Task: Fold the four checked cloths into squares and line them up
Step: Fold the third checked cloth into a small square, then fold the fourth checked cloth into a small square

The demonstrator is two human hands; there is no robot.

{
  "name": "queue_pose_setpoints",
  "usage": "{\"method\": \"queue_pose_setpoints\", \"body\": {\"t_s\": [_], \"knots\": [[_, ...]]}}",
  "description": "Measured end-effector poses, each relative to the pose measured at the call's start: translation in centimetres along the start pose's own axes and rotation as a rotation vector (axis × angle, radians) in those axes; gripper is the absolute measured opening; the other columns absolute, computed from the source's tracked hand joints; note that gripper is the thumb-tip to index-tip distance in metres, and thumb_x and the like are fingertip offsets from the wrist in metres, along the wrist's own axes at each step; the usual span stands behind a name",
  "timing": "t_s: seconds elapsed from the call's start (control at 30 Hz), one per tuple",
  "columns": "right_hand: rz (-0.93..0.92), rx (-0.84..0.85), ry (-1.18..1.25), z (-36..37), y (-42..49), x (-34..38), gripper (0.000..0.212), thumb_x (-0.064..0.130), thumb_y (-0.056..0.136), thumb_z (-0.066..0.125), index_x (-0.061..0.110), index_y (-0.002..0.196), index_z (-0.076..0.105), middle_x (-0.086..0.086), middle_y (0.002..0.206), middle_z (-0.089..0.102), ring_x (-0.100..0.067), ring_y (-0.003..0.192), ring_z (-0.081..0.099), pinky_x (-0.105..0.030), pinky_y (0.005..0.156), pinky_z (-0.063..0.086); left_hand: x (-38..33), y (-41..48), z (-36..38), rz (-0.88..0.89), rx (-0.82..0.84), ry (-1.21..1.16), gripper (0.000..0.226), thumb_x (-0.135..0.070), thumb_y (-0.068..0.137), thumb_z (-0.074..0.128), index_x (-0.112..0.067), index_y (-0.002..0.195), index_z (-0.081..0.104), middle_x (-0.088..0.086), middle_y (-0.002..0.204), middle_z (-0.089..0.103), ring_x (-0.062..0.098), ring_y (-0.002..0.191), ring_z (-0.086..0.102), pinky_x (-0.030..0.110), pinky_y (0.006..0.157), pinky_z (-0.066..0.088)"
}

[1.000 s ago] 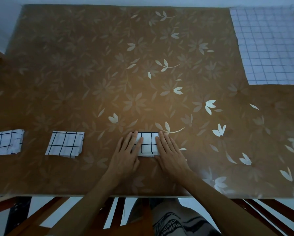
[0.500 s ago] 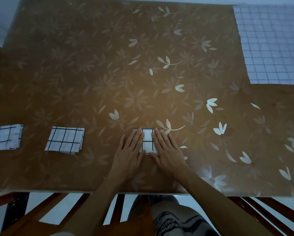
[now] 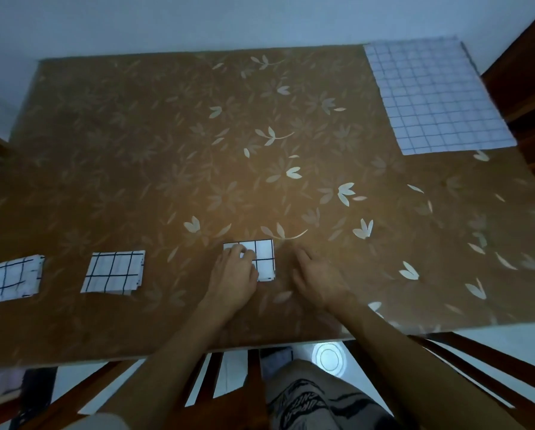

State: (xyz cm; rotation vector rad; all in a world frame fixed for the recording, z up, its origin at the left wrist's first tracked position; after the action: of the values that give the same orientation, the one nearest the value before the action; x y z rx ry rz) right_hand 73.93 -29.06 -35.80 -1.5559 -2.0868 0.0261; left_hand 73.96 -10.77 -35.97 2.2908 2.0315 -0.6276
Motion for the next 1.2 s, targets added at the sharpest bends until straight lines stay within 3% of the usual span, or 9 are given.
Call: {"method": "queue_pose_setpoints", "body": {"t_s": [0.1,0.37,0.47,0.57,0.7,0.83,0.93,1.1,1.2], "knots": [[0.087,0.067,0.016,-1.7,-1.7,-1.9,0.048,0.025,0.097,0.046,0.012,0.143,0.037,-0.014,0.130,0.057,-0.033,0.094,0.063,-0.039,0.076,0.053,-2.7,0.0,-1.3,-0.017,0.072,0.020,0.029,-0.024,0.097,0.046,-0.014,0.120,0.061,0.006,0.119,0.058,0.027,0.112,0.057,0.041,0.084,0.051],[0.188,0.007,0.058,-6.2,-10.6,-8.0,0.039,0.033,0.098,0.047,0.014,0.130,0.055,-0.009,0.118,0.067,-0.028,0.103,0.066,-0.041,0.086,0.055,-12.7,-2.8,-3.0,0.034,0.109,0.064,0.020,-0.023,0.096,0.048,-0.013,0.105,0.062,0.009,0.105,0.066,0.032,0.093,0.064,0.040,0.069,0.052],[0.227,-0.039,0.058,-7.5,-15.9,-11.2,0.039,0.029,0.096,0.050,0.017,0.133,0.053,-0.007,0.123,0.064,-0.024,0.107,0.064,-0.037,0.091,0.052,-17.3,-4.6,-2.8,0.044,0.119,0.063,0.025,-0.025,0.093,0.051,-0.017,0.112,0.065,0.005,0.114,0.067,0.030,0.099,0.065,0.037,0.074,0.052],[0.278,-0.088,0.091,-9.0,-21.1,-14.2,0.037,0.025,0.096,0.050,0.017,0.132,0.052,-0.006,0.121,0.066,-0.025,0.104,0.065,-0.033,0.086,0.052,-22.3,-6.7,-2.4,0.058,0.126,0.066,0.022,-0.025,0.091,0.052,-0.017,0.099,0.070,0.006,0.100,0.071,0.026,0.095,0.065,0.039,0.079,0.056],[0.307,-0.117,0.053,-11.8,-26.0,-17.8,0.043,0.031,0.095,0.052,0.019,0.137,0.051,-0.008,0.124,0.067,-0.029,0.110,0.063,-0.041,0.092,0.053,-29.2,-8.3,-2.6,0.127,0.057,0.001,0.020,-0.019,0.087,0.056,-0.009,0.091,0.072,0.010,0.089,0.073,0.026,0.084,0.067,0.042,0.076,0.057],[0.327,-0.164,0.092,-14.8,-29.7,-20.9,0.043,0.033,0.096,0.051,0.017,0.135,0.056,-0.008,0.128,0.065,-0.029,0.114,0.061,-0.040,0.095,0.052,-36.1,-9.2,-3.1,0.161,0.015,-0.039,0.022,-0.016,0.092,0.056,-0.006,0.101,0.072,0.011,0.100,0.072,0.025,0.092,0.065,0.034,0.079,0.048],[0.345,-0.194,0.112,-16.7,-32.0,-23.2,0.041,0.032,0.095,0.051,0.017,0.133,0.058,-0.008,0.128,0.065,-0.027,0.114,0.061,-0.040,0.095,0.052,-40.3,-9.2,-2.9,0.191,0.024,-0.037,0.024,-0.020,0.093,0.058,-0.011,0.112,0.069,0.011,0.101,0.072,0.025,0.095,0.066,0.037,0.084,0.052],[0.385,-0.234,0.123,-19.6,-34.4,-27.7,0.040,0.029,0.093,0.052,0.014,0.129,0.061,-0.010,0.128,0.064,-0.028,0.115,0.061,-0.038,0.093,0.051,-45.8,-7.5,-1.2,0.202,0.088,0.029,0.019,-0.033,0.093,0.056,-0.023,0.105,0.067,-0.005,0.099,0.069,0.014,0.091,0.061,0.027,0.082,0.048],[0.417,-0.239,0.133,-21.4,-35.3,-31.4,0.041,0.029,0.092,0.050,0.016,0.129,0.062,-0.008,0.125,0.066,-0.027,0.112,0.062,-0.039,0.092,0.052,-49.1,-5.8,-0.4,0.184,0.124,0.045,0.020,-0.035,0.090,0.057,-0.030,0.105,0.068,-0.008,0.098,0.068,0.015,0.094,0.064,0.034,0.086,0.056]]}}
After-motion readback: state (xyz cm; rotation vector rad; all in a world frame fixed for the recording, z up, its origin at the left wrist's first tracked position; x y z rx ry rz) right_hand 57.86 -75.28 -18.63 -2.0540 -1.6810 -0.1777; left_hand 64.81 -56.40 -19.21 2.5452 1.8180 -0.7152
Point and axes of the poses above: each hand's wrist, its own y-axis towards the middle knuckle, its own z-axis out of the palm, x = y × z, the point moved 5 cm from there along y, towards the middle knuckle
